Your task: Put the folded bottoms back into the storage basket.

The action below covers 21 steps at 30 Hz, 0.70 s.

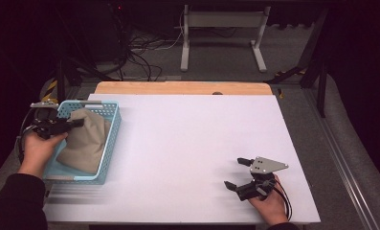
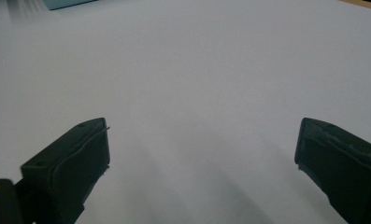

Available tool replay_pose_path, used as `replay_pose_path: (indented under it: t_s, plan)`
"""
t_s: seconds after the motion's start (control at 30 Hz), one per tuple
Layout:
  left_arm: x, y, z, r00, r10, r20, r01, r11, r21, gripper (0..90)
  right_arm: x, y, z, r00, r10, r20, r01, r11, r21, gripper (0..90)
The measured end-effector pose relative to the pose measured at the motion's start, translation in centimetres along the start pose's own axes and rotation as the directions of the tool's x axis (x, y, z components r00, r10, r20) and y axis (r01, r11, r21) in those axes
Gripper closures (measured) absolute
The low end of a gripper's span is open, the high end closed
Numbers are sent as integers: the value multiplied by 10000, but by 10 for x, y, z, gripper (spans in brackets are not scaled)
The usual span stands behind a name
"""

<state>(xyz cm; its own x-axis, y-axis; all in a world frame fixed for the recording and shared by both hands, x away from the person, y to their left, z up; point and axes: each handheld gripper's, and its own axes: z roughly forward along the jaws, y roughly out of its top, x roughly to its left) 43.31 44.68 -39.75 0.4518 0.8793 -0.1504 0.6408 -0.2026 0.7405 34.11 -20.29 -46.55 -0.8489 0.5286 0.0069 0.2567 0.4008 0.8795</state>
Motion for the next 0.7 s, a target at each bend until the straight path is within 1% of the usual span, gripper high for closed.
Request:
replay_pose_path:
  t_s: [0.1,0.17,0.23,0.37,0.4,0.43,0.53,0.57,0.63,0.67,0.7]
  plan:
    - [2,0,3,9998,-5,-187,8,9998,179,722,0,0,0,10000,9,5,-9,10000,4,38]
    - [3,2,5,9992,97,-392,-82,9993,378,721,0,0,0,10000,-2,19,2,10000,17,38]
    - [3,4,7,9988,114,-475,-90,9987,511,720,0,0,0,10000,-9,23,9,10000,17,38]
    - [3,8,11,9971,211,-732,-152,9966,806,716,0,0,0,10000,21,16,-21,10000,3,38]
    - [3,8,12,9962,325,-811,-256,9960,854,716,0,0,0,10000,1,22,-1,10000,16,38]
    - [4,8,14,9955,305,-901,-219,9953,941,715,0,0,0,10000,-8,24,8,10000,16,38]
    - [4,8,17,9947,276,-993,-176,9947,1008,713,0,0,0,10000,6,11,-6,10000,8,38]
    - [5,8,17,9942,305,-1028,-191,9938,1096,712,0,0,0,10000,11,9,-11,10000,4,38]
    - [6,8,18,9942,245,-1051,-126,9935,1130,711,0,0,0,10000,10,3,-10,10000,-7,38]
    - [6,7,19,9945,152,-1037,-33,9934,1144,708,0,0,0,10000,7,8,-7,10000,1,38]
    - [7,8,19,9940,175,-1075,-50,9933,1155,706,0,0,0,10000,4,8,-4,10000,-1,38]
